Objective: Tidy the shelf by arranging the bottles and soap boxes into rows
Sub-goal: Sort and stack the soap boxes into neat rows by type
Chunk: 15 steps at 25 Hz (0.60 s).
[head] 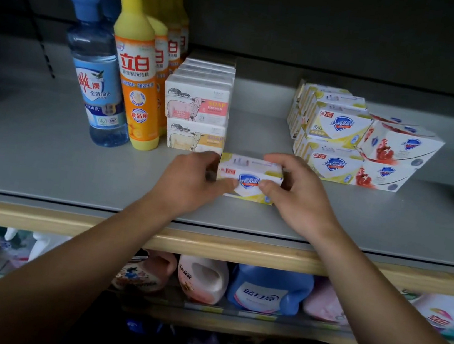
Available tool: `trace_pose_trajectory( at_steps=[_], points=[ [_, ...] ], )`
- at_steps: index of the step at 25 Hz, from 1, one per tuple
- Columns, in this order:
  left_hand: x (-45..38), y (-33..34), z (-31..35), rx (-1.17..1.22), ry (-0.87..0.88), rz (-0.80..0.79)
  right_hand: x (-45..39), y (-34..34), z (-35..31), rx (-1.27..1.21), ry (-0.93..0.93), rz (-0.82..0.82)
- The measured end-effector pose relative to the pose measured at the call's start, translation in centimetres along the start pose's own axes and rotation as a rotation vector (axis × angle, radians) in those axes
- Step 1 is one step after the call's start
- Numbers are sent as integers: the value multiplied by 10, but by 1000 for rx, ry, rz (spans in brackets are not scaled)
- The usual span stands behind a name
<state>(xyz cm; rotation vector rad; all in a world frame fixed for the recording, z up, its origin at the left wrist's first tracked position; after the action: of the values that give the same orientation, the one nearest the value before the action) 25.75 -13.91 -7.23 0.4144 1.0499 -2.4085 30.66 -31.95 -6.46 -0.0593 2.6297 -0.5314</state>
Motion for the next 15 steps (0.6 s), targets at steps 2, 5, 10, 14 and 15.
trace_pose_trajectory(
  at_steps=[2,5,10,14,15],
  points=[
    [1,-1,1,-157,67,-28,-1,2,-4,118,-92,-28],
    [-10,-15,4,-95,45,1,-8,2,-16,278,-225,-33],
    [-52,-64,35,-67,276,377,-17,28,-32,494,-375,-250],
    [-94,-54,38,-358,399,367,-56,11,-36,502,-346,-84],
    [-102,-48,31,-450,385,338,-69,5,-38,527,-360,5]
  ],
)
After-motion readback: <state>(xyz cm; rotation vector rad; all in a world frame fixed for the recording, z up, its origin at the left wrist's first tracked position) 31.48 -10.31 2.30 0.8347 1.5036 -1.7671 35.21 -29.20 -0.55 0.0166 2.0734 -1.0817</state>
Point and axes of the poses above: each hand's wrist, its own x-axis away from the middle knuckle, its own y-axis out of the palm, z = x × y, the point moved 8 cm from there along -x, towards the middle knuckle, and after that the axes turned 14 degrees about z, right-handed, at the moved point
